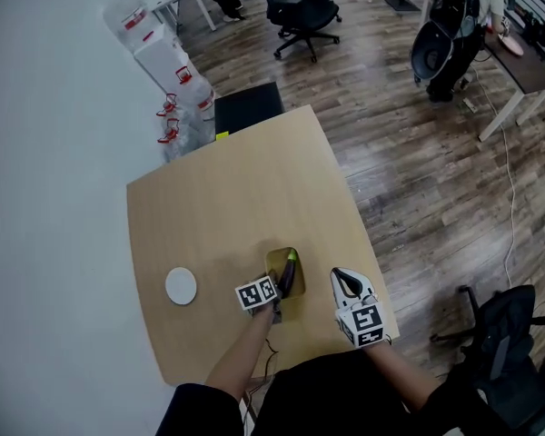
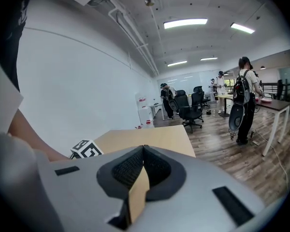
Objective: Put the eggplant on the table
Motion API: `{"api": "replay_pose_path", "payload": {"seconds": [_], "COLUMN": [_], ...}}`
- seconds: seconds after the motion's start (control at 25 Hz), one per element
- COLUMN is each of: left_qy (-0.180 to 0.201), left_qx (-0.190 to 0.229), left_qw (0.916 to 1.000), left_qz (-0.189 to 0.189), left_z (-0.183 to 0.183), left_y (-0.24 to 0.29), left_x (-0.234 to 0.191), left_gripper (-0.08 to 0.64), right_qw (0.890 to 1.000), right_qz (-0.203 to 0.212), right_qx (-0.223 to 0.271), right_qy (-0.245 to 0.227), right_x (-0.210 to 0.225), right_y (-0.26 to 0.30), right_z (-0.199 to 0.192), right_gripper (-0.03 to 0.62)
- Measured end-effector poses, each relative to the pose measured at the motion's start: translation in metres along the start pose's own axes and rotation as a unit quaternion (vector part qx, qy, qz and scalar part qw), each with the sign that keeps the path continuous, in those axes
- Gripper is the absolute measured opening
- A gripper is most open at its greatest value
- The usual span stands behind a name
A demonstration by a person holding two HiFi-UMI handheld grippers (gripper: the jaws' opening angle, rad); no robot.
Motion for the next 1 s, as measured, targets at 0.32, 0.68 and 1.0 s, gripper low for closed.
{"api": "replay_pose_path", "payload": {"seconds": [0.32, 0.68, 1.0], "left_qy": [-0.018, -0.056, -0.040], "left_qx": [-0.028, -0.020, 0.013], "left_qw": [0.9986, 0.9976, 0.9991], "left_qz": [0.041, 0.037, 0.010], "left_z": [-0.008, -0.012, 0.000], "left_y": [0.042, 0.045, 0.010], "left_x": [-0.018, -0.019, -0.008], "left_gripper": [0.021, 0.022, 0.095], "right_qw": [0.998, 0.998, 0.999], "right_qz": [-0.046, -0.062, -0.048], "right_qx": [-0.026, -0.027, -0.013], "right_qy": [0.026, 0.016, 0.007], "right_x": [0.048, 0.054, 0.030], "right_y": [0.003, 0.003, -0.013], "right_z": [-0.029, -0.034, -0.022], "right_gripper": [0.060, 0.060, 0.060]}}
Point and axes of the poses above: the fingertips, and each gripper's own axes: y forward along the fingers, x to its right, z out of its top, the point moved 6 cm from there along -y, backward along the fingers, and after that the axes turned 11 degrees about -z, right-handed, at the moved point
